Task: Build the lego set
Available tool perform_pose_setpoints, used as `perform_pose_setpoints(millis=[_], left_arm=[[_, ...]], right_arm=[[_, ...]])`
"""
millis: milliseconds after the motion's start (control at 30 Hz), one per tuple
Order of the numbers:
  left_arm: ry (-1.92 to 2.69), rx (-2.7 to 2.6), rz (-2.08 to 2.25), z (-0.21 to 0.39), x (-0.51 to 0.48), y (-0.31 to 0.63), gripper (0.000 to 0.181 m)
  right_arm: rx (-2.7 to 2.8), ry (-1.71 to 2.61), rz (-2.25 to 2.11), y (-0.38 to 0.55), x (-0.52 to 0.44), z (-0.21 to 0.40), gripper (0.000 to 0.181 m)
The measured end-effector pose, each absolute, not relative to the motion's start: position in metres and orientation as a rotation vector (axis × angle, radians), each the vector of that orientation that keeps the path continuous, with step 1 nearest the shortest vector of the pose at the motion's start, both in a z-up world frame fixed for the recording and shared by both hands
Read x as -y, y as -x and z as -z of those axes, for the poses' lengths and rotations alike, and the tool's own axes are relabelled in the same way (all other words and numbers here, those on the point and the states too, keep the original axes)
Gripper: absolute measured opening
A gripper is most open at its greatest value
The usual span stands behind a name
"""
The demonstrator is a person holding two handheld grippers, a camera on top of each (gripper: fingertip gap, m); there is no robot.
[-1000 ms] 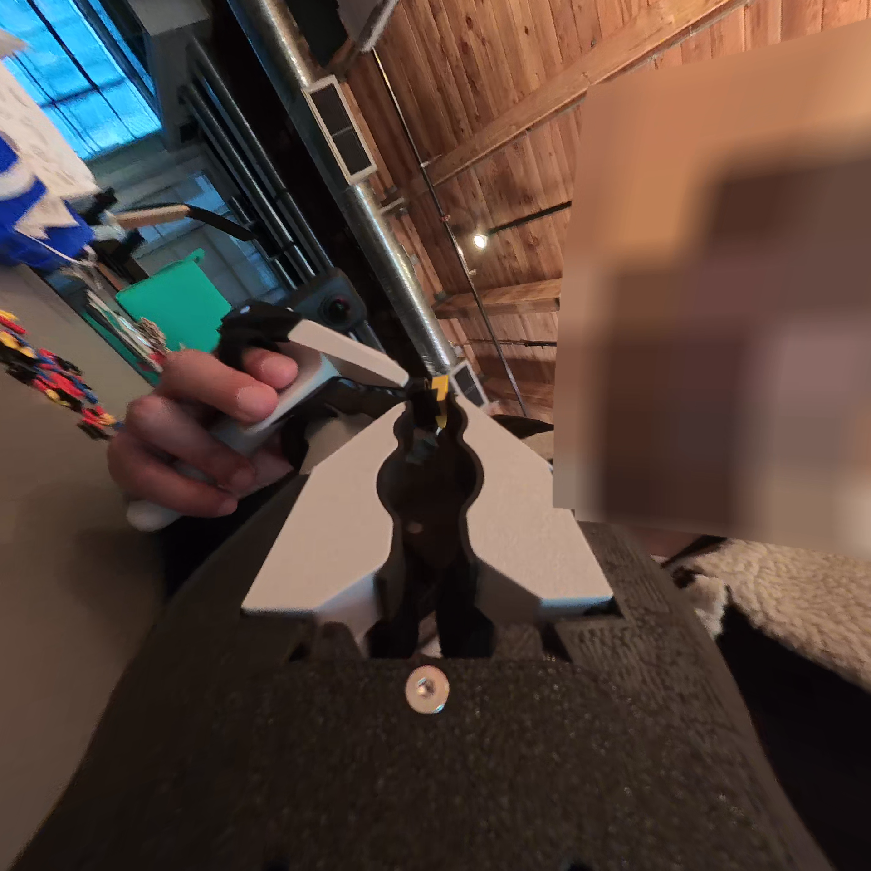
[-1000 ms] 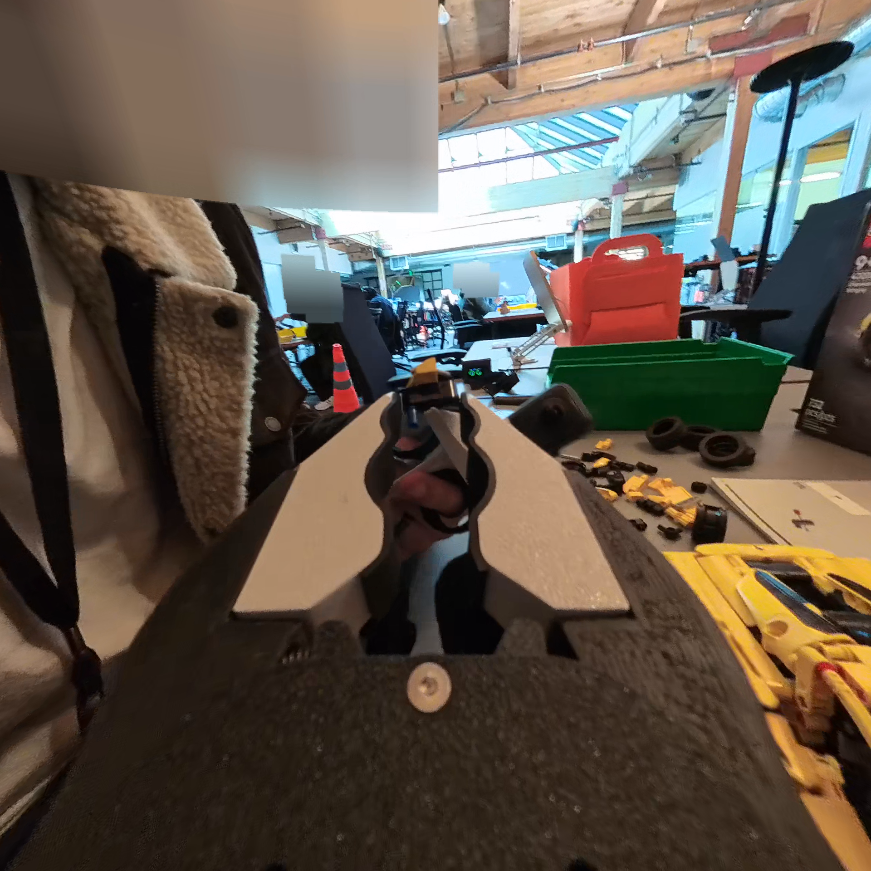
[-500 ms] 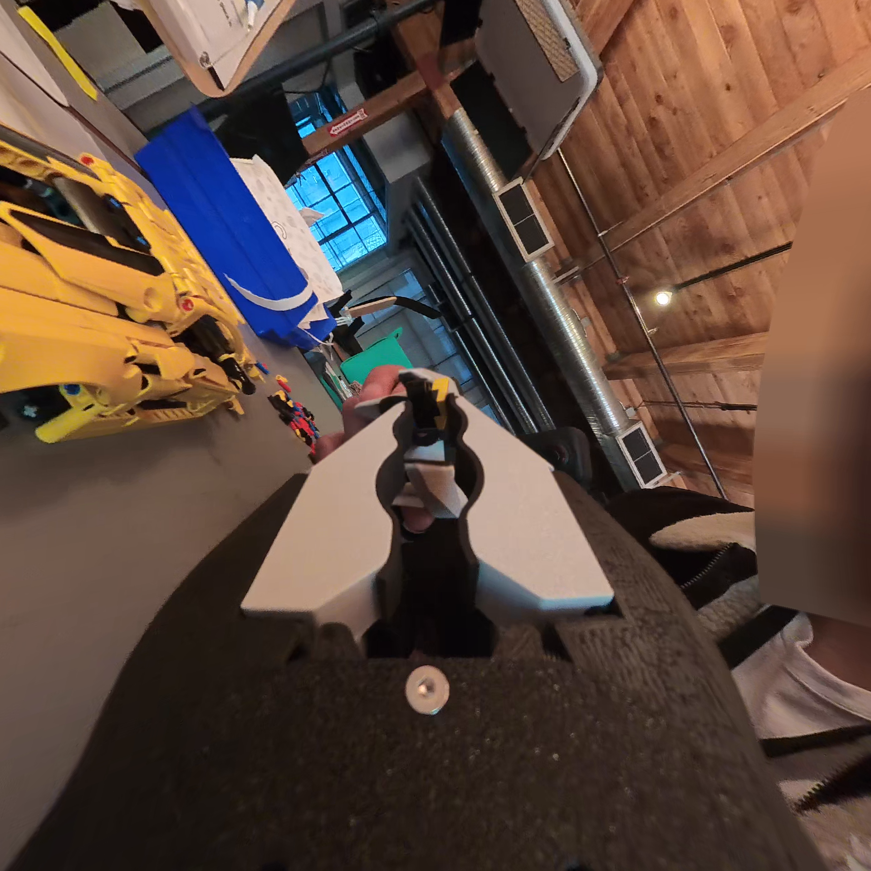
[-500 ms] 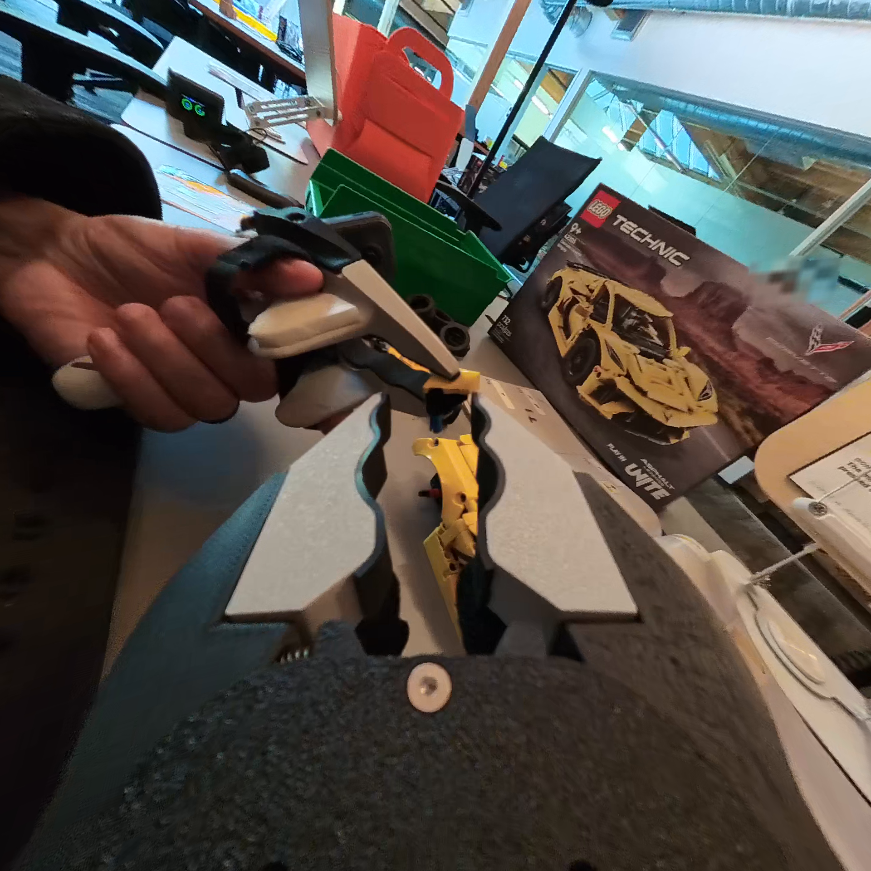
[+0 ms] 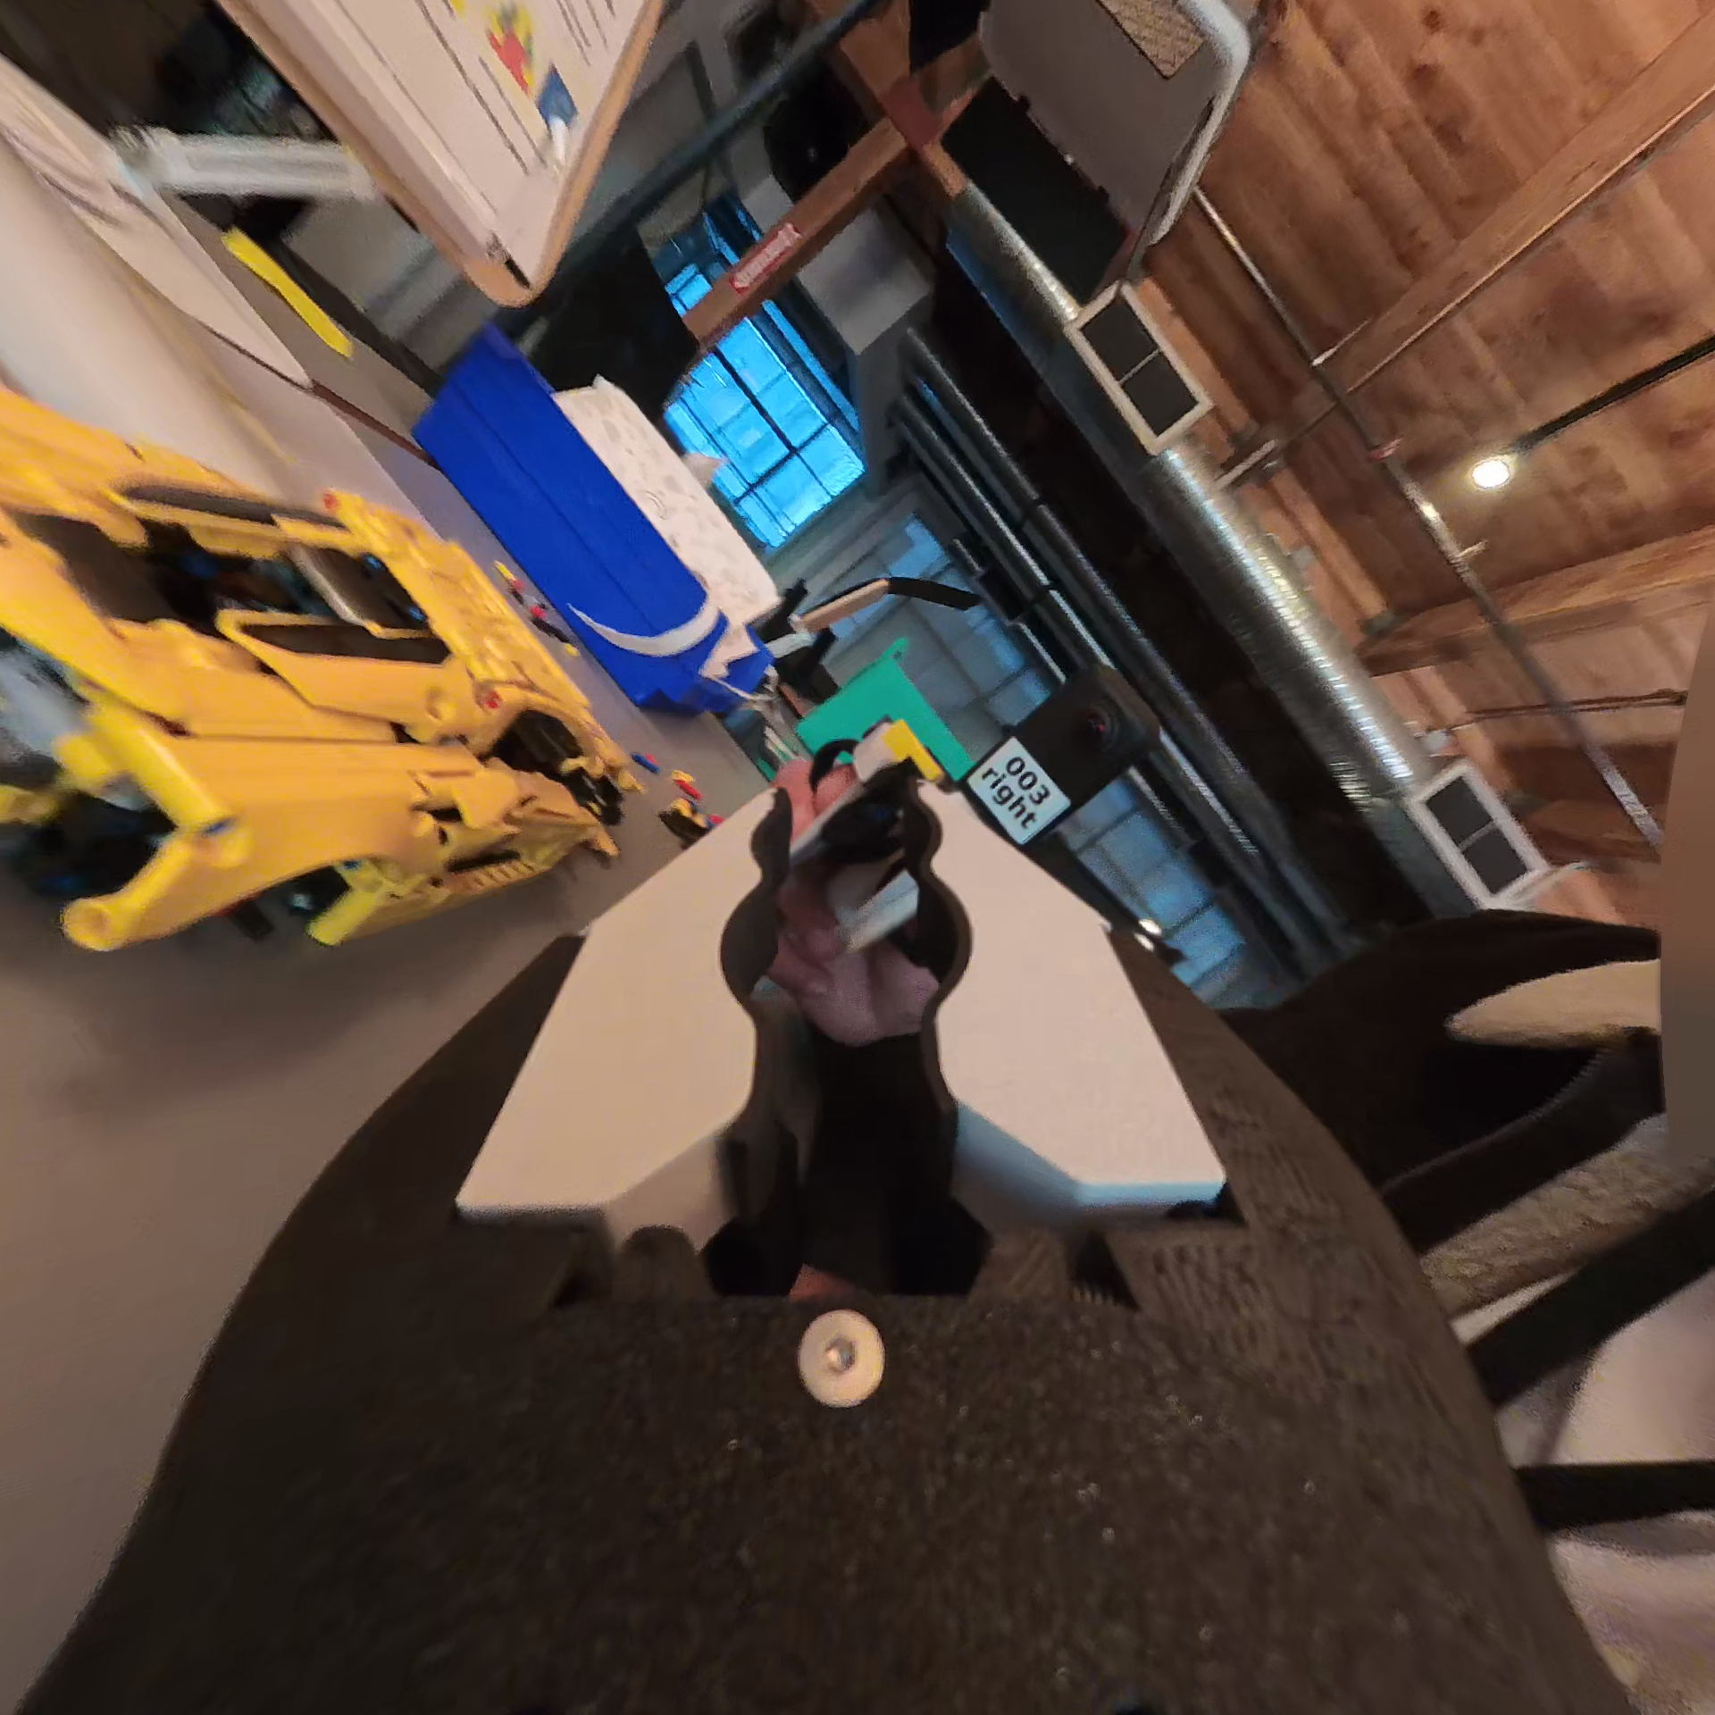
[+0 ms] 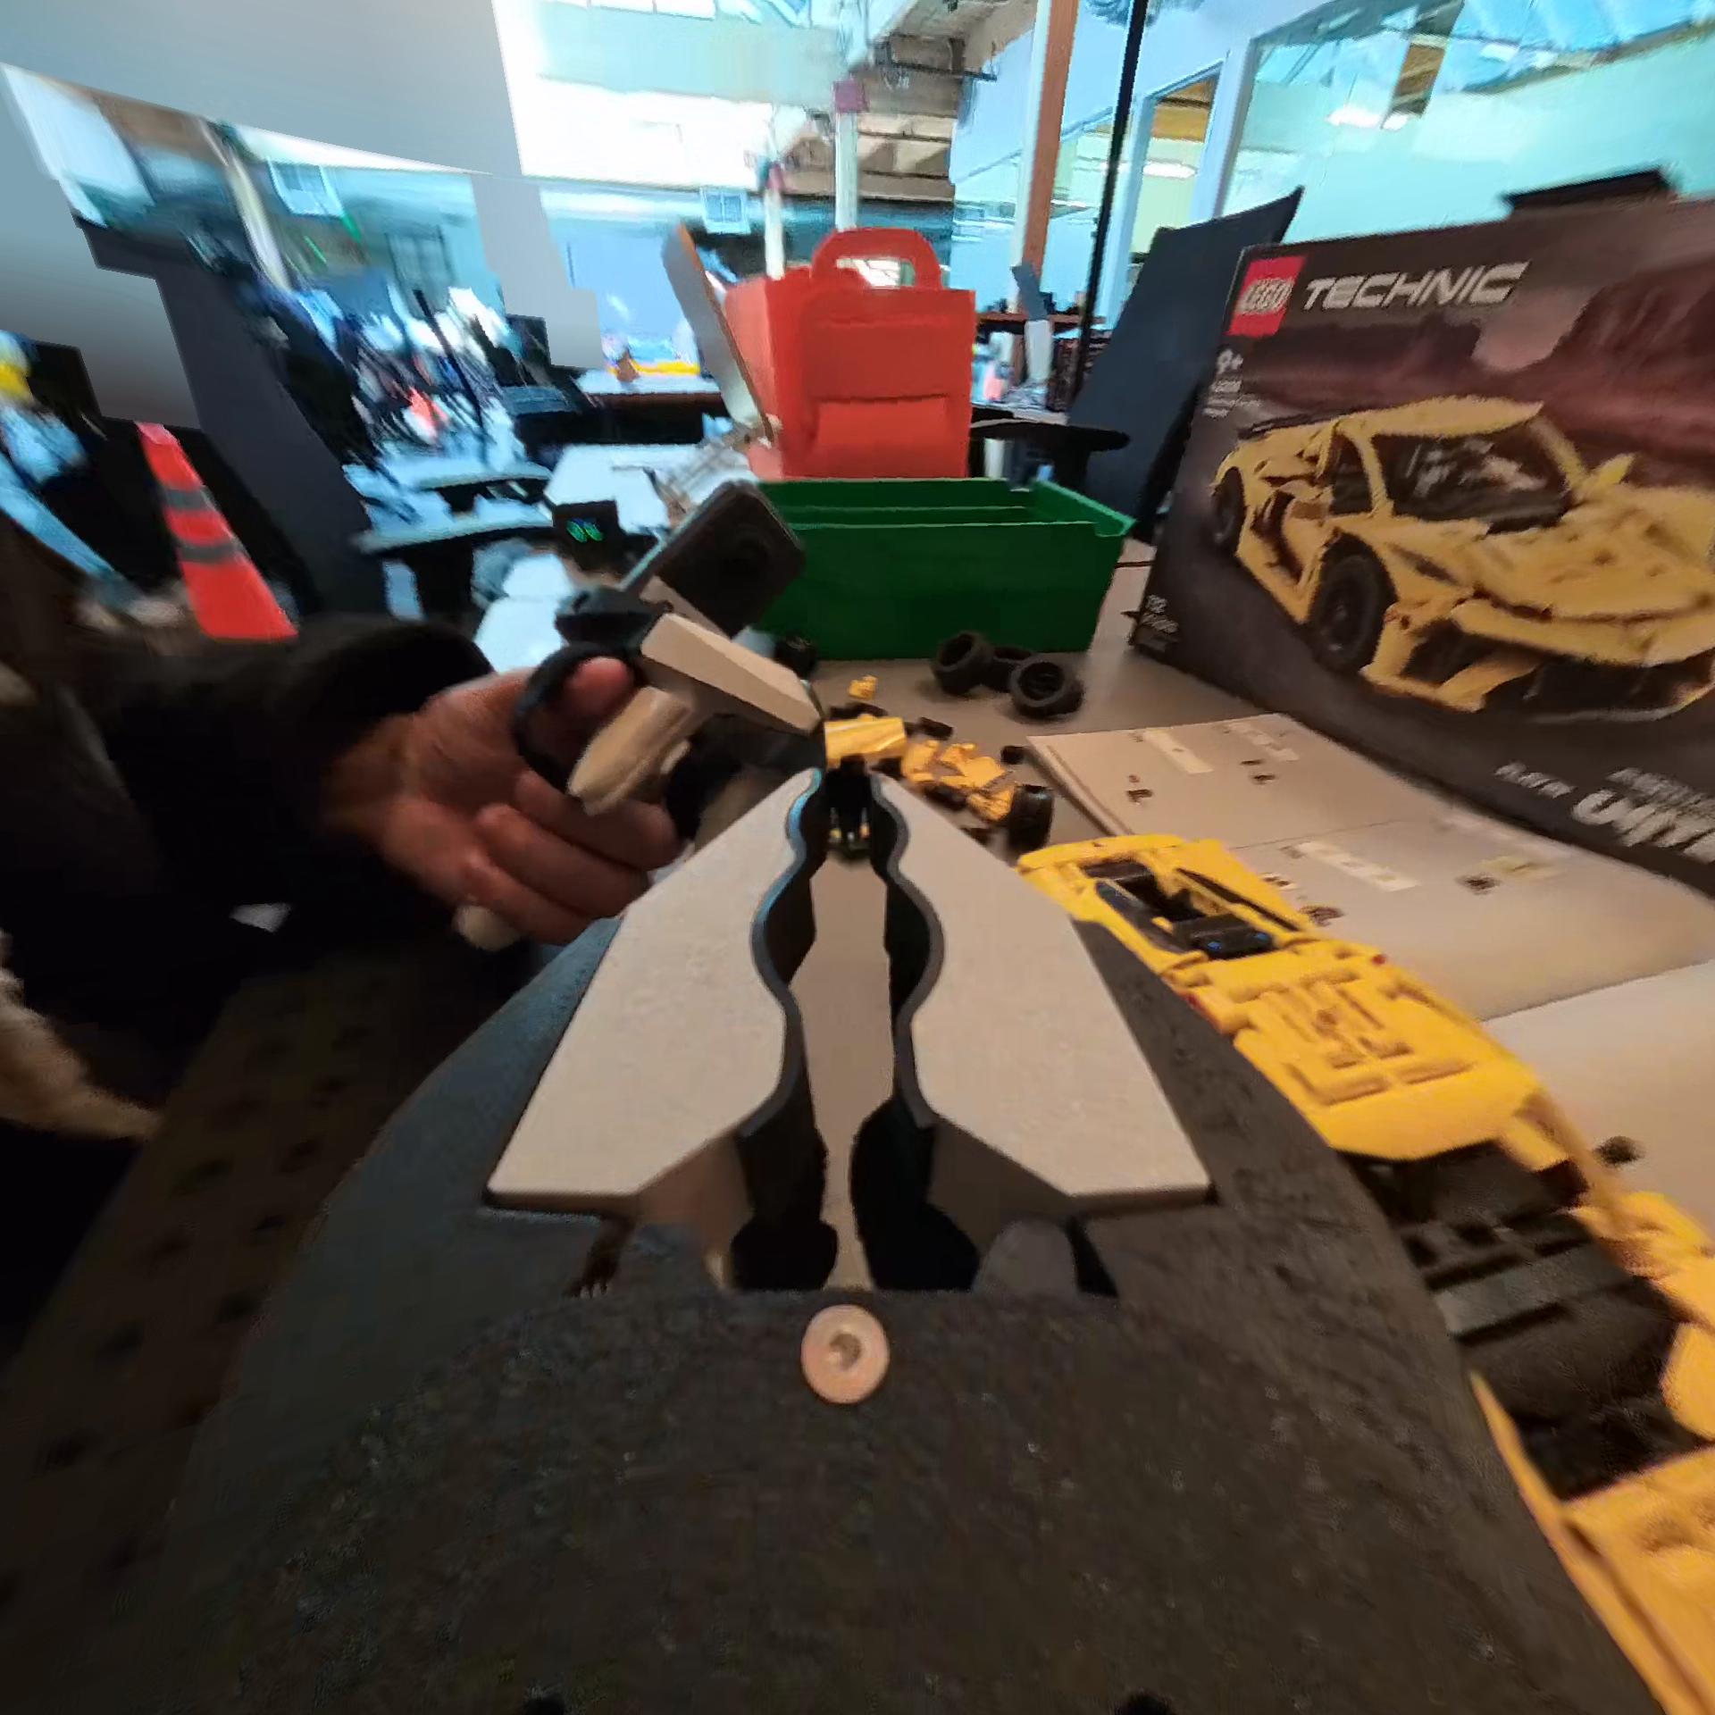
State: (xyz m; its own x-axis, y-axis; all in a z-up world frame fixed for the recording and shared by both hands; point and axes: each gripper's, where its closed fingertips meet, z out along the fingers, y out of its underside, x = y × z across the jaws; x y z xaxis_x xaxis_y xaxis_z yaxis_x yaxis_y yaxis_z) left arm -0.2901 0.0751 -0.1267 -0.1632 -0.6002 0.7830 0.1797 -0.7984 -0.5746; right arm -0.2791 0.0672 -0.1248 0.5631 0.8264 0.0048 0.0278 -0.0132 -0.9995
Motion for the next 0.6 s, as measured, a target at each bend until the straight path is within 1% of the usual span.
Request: perform_pose_setpoints(millis=[267, 433, 533, 600], left_arm=[[1.477, -0.765, 1.626, 0.120, -0.067, 0.291, 0.023], [1.484, -0.878, 1.641, 0.126, -0.050, 0.283, 0.023], [1.500, -0.855, 1.693, 0.126, -0.051, 0.284, 0.015], [1.513, -0.845, 1.726, 0.126, -0.050, 0.285, 0.015]], right_arm=[[0.543, 1.634, -1.575, 0.283, -0.052, 0.130, 0.006], [0.522, 1.646, -1.659, 0.284, -0.050, 0.132, 0.006], [0.564, 1.661, -1.678, 0.291, -0.044, 0.135, 0.006], [0.570, 1.661, -1.665, 0.292, -0.044, 0.136, 0.006]])
